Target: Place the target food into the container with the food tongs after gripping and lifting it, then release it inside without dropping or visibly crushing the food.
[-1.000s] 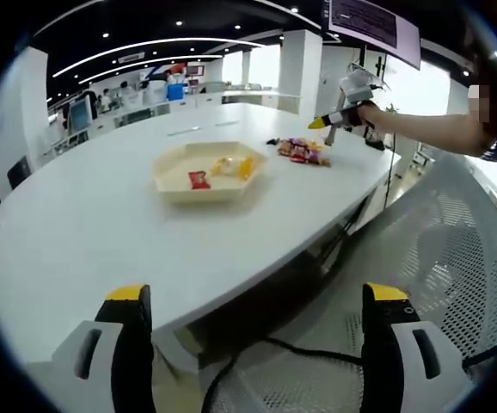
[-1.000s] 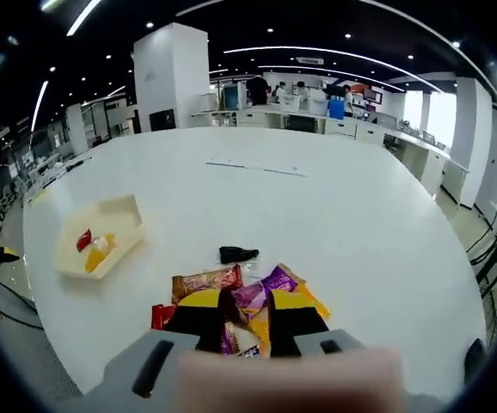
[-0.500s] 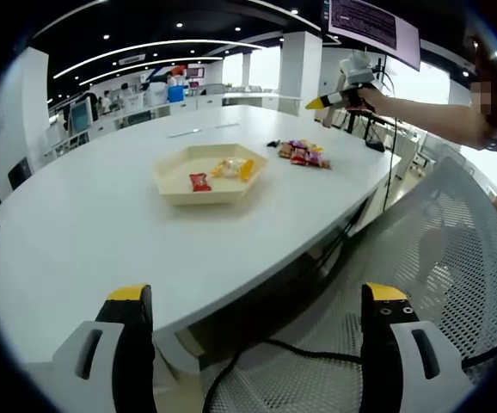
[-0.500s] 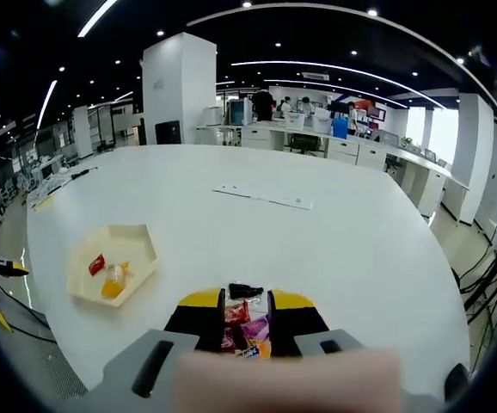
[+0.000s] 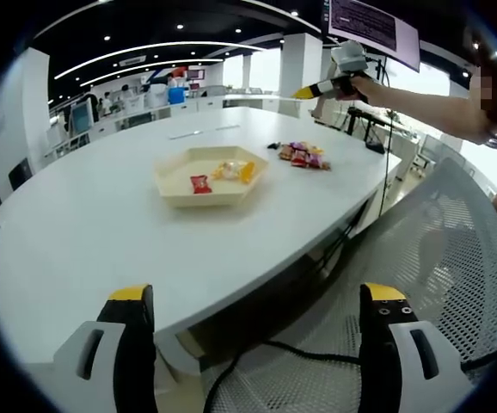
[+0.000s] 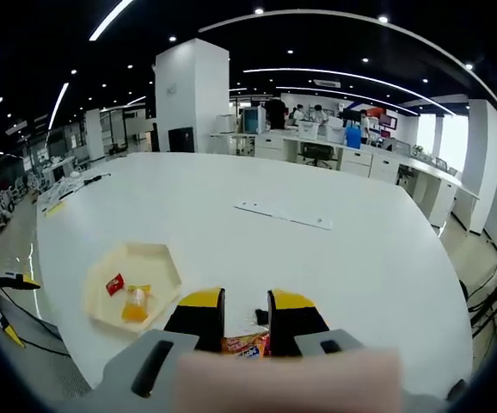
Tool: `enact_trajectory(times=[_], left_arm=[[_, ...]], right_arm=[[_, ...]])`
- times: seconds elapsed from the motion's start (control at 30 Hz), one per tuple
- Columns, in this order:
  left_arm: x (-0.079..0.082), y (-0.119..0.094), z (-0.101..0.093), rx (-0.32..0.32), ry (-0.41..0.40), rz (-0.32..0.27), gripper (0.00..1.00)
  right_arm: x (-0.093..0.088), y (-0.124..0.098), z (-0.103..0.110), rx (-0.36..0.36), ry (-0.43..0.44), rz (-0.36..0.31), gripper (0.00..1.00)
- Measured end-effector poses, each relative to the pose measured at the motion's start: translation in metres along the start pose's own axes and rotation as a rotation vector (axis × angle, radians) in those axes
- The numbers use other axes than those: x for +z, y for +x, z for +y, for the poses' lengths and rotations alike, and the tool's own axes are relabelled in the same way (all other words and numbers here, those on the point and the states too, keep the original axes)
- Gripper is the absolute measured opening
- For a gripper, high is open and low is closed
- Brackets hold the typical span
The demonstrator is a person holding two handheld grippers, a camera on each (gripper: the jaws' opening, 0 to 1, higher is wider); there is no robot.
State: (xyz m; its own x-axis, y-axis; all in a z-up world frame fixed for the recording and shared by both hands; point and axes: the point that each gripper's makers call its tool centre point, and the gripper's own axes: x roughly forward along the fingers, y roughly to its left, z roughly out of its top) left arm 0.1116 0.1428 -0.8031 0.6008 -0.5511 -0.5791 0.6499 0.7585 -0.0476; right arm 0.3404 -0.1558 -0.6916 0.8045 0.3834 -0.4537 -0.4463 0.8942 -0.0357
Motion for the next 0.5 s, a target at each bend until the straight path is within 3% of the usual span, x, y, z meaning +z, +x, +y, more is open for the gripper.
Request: enact_trajectory(times=[0.13,0.5], left_arm=[[0.0,0.0,0.001,0.0,0.0,-0.002,0.96],[-0.001,0.0,0.001,0.001,-0.005,-0.001,0.95]], right_arm=[[0.01,0.007,0.013,0.028,0.003,-0.016,0.18],[0.066,0.031,0.067,0.14,-0.031,-0.106,0.19]])
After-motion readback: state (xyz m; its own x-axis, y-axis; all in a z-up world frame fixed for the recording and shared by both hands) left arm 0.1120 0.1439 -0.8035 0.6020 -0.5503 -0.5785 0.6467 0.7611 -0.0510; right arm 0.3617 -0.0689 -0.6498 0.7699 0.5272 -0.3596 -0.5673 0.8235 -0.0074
